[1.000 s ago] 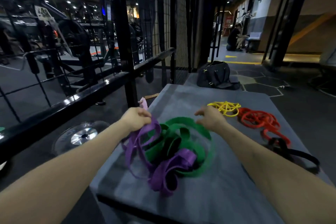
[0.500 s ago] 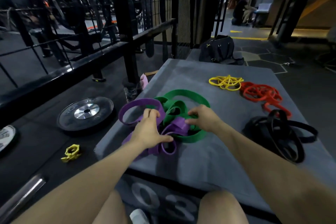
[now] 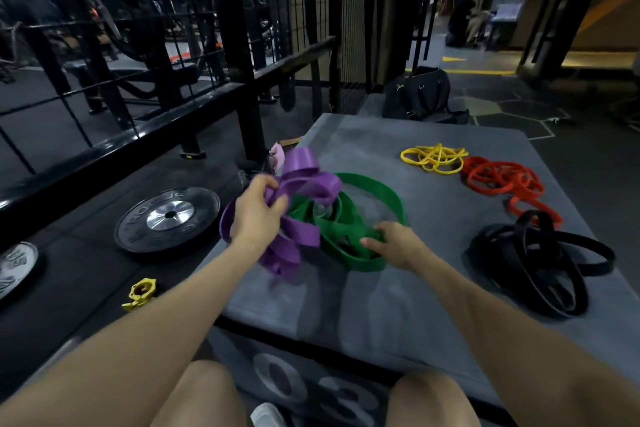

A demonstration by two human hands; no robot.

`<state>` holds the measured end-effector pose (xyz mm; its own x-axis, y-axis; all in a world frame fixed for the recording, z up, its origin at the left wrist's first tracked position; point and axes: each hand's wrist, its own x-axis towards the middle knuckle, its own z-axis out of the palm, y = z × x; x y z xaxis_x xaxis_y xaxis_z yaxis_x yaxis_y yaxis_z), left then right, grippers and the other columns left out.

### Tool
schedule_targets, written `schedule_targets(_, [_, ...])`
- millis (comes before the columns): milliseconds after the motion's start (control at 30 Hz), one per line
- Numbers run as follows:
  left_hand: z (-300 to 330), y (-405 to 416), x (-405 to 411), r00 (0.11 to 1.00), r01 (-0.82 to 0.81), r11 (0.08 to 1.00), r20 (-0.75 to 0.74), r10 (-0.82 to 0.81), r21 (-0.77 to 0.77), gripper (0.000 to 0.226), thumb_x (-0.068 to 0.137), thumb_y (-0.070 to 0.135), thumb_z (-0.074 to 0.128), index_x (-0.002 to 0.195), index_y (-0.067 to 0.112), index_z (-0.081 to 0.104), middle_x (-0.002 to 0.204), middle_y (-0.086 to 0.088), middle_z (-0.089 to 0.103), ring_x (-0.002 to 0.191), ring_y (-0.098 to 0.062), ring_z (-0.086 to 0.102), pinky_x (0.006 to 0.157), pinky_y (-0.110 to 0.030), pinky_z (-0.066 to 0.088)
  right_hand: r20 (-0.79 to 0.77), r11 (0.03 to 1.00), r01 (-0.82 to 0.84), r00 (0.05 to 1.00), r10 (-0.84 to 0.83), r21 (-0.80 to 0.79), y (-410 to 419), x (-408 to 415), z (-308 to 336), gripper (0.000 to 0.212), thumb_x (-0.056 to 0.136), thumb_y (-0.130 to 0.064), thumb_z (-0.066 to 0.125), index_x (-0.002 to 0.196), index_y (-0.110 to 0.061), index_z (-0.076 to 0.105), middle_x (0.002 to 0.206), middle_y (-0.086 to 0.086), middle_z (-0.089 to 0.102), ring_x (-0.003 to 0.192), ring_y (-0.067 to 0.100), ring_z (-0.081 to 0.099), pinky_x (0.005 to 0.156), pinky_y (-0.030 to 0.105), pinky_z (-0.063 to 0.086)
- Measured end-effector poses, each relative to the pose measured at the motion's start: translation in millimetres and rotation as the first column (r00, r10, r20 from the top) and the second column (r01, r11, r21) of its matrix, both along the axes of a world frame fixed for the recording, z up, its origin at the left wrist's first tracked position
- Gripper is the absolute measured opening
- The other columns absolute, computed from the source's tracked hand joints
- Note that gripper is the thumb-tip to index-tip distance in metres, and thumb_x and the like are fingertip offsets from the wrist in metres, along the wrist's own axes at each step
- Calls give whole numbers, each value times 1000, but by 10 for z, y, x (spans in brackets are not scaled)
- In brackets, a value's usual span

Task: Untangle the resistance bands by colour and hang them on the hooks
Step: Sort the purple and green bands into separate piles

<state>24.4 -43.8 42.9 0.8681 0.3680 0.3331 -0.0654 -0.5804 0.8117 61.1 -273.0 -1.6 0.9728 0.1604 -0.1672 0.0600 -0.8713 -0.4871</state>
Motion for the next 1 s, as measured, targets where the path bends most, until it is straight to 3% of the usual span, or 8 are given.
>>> schedule_targets(167, [279, 177, 53, 999, 39, 997, 35, -41, 63, 13, 82, 11, 65, 90, 17, 57, 78, 1, 57, 72, -16, 51, 63, -24, 37, 85, 981, -23, 996, 40, -193, -4, 203, 96, 50, 90, -41, 55, 122, -3, 53, 126, 19, 55, 116, 35, 52, 98, 39, 42])
schedule_targets(233, [305, 242, 41, 998, 56, 995, 15, -58, 82, 14, 82, 11, 64, 89, 21, 57, 87, -4, 63, 80, -18, 56, 67, -24, 40, 140, 966, 25, 990, 12, -257, -112, 302, 167, 43, 92, -34, 54, 122, -3, 53, 125, 20, 54, 117, 35, 51, 100, 40, 40])
schedule_targets(367, [315, 298, 50, 998, 65, 992, 3, -66, 108, 18, 83, 10, 64, 82, 25, 54, 84, -6, 64, 75, -18, 56, 59, -18, 42, 264, 950, 181, 958, -112, -253, -435, 500, 207, 34, 93, -25, 53, 120, -5, 54, 123, 20, 54, 116, 35, 48, 99, 40, 38])
schedule_targets(533, [225, 363, 65, 998, 55, 996, -26, -53, 64, 29, 81, 5, 64, 74, 30, 52, 81, -7, 65, 76, -25, 59, 70, -37, 51, 207, 946, 203, 966, -153, -251, -523, 488, 60, 37, 93, -30, 52, 120, -5, 54, 124, 20, 53, 119, 35, 44, 101, 40, 33])
schedule_targets(633, [132, 390, 40, 995, 82, 996, -60, -80, 31, 37, 80, -5, 59, 71, 30, 52, 77, -7, 64, 73, -25, 57, 74, -47, 52, 176, 963, 170, 975, -135, -207, -391, 441, 6, 37, 92, -27, 53, 123, -6, 53, 127, 21, 51, 119, 35, 43, 99, 38, 35])
schedule_targets(800, [179, 429, 43, 994, 107, 991, -23, -109, -79, 47, 78, -14, 54, 71, 32, 53, 78, -2, 63, 79, -22, 58, 75, -43, 51, 277, 986, 135, 955, -104, -94, -183, 339, 300, 33, 92, -9, 45, 124, -5, 52, 129, 19, 46, 120, 38, 42, 101, 40, 38])
schedule_targets(900, [314, 370, 81, 991, 134, 987, 18, -133, -86, 54, 77, -11, 59, 69, 42, 56, 81, 8, 63, 83, -17, 60, 79, -40, 52, 311, 999, 33, 950, -37, 19, 2, 243, 510, 39, 91, -13, 53, 129, -6, 53, 131, 17, 52, 119, 34, 50, 103, 38, 39])
schedule_targets(1000, [356, 341, 91, 982, 187, 981, 6, -187, -52, 50, 77, -6, 62, 71, 44, 56, 83, 8, 64, 91, -24, 64, 88, -48, 52, 316, 992, -58, 948, 20, 111, 202, 101, 672, 40, 89, -13, 58, 128, -4, 54, 130, 15, 57, 119, 27, 55, 101, 31, 40])
